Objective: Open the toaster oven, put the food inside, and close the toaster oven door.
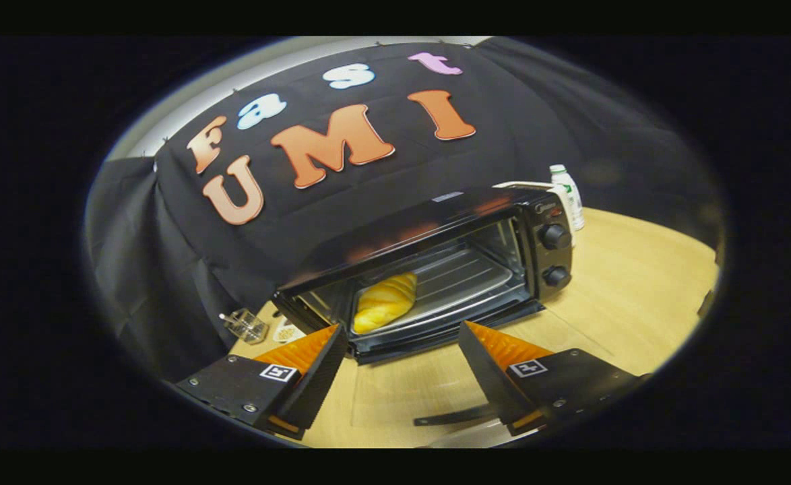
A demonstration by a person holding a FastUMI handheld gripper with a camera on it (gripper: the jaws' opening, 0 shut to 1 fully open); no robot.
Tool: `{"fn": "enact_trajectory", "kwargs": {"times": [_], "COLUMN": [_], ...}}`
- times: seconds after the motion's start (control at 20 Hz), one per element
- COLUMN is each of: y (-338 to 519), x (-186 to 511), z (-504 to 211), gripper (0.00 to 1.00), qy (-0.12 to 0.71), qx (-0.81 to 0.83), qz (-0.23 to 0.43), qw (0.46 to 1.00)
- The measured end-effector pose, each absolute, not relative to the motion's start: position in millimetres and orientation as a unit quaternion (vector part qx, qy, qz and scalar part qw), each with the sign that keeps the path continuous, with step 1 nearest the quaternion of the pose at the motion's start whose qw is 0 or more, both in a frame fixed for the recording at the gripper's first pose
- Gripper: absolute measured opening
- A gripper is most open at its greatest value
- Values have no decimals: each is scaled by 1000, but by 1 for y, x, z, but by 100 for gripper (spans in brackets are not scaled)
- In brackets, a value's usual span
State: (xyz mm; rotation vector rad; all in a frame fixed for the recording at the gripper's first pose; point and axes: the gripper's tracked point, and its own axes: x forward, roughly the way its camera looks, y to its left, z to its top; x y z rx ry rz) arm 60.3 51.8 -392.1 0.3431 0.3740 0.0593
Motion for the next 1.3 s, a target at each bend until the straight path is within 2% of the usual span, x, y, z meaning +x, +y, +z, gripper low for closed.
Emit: {"fn": "enact_trajectory", "kwargs": {"times": [0.65,1.3], "y": [5,14], "x": [-44,-49], "z": [-465,-505], "gripper": [99,99], "qy": [280,336], "qx": [26,-35], "qz": [13,30], "qw": [960,941]}}
